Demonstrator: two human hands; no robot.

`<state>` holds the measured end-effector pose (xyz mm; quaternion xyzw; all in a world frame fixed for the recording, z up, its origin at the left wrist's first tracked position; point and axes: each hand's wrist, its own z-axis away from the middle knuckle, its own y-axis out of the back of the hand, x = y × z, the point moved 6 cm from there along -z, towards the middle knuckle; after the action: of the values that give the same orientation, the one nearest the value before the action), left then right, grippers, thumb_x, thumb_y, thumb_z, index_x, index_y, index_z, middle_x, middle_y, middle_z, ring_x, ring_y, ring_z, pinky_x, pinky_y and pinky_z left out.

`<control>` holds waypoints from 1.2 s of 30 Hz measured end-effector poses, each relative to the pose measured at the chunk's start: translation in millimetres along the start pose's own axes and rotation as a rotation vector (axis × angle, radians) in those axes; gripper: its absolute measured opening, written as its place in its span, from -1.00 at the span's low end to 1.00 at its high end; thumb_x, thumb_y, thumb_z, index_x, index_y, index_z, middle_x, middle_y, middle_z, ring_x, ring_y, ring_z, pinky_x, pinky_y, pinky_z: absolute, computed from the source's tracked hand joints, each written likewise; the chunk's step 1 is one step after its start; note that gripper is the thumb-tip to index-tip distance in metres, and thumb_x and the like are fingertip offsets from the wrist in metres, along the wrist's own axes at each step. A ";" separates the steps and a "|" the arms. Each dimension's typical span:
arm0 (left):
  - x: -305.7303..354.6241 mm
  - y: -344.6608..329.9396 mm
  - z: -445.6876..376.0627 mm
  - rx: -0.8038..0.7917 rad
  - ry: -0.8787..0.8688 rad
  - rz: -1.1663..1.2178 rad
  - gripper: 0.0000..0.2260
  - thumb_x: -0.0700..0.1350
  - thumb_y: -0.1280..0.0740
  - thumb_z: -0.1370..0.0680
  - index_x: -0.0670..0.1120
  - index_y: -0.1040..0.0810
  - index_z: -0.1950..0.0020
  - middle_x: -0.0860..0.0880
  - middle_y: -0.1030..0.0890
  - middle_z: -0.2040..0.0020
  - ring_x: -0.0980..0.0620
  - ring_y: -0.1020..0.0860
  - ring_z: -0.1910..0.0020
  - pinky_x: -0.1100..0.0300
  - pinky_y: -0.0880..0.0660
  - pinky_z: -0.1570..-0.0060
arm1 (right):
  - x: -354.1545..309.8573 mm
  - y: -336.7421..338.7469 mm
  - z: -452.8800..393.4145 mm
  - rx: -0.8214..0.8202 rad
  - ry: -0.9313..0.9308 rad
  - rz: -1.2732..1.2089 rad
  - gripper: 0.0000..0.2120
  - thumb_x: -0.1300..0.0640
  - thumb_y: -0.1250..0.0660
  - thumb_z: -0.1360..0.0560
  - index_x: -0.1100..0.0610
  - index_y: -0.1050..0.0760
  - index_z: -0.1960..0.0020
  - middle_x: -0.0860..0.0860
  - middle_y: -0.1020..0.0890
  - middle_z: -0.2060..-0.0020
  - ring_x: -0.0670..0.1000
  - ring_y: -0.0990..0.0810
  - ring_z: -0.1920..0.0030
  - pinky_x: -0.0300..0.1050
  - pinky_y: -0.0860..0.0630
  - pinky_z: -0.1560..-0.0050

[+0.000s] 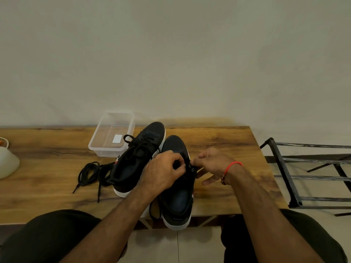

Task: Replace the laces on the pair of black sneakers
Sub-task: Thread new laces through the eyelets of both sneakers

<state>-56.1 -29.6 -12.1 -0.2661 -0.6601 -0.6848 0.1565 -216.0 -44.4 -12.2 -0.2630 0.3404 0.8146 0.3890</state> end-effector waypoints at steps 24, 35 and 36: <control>-9.2 -6.3 -2.0 -0.030 0.059 0.060 -0.89 0.11 -0.36 -0.58 0.13 -0.63 -0.04 0.14 -0.46 0.07 0.12 -0.49 0.05 -0.01 -0.57 0.00 | -3.8 1.1 0.3 -0.012 0.020 0.086 -0.87 0.09 -0.32 -0.62 0.07 -0.64 0.01 0.02 -0.72 0.10 0.01 -0.68 0.01 0.05 -0.66 0.07; -2.7 -5.1 3.5 0.006 0.039 0.034 -0.84 0.12 -0.35 -0.60 0.15 -0.66 -0.13 0.10 -0.47 0.02 0.15 -0.43 0.02 0.17 -0.46 0.05 | 3.1 -0.5 -0.5 0.008 -0.008 0.060 -0.94 0.12 -0.36 -0.59 0.07 -0.59 -0.03 0.01 -0.67 0.02 0.03 -0.66 -0.01 0.05 -0.66 0.14; -4.0 -4.3 2.8 -0.010 0.040 0.044 -0.84 0.12 -0.36 -0.60 0.15 -0.66 -0.13 0.11 -0.47 0.00 0.16 -0.45 -0.01 0.16 -0.49 0.01 | 3.3 0.8 -0.8 0.039 -0.006 0.022 -0.94 0.11 -0.37 -0.58 0.08 -0.59 -0.02 0.01 -0.67 0.00 0.04 -0.66 -0.02 0.05 -0.66 0.15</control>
<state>-54.8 -27.0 -18.0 -0.2676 -0.6474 -0.6897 0.1832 -218.4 -43.9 -14.7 -0.2493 0.3579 0.8129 0.3860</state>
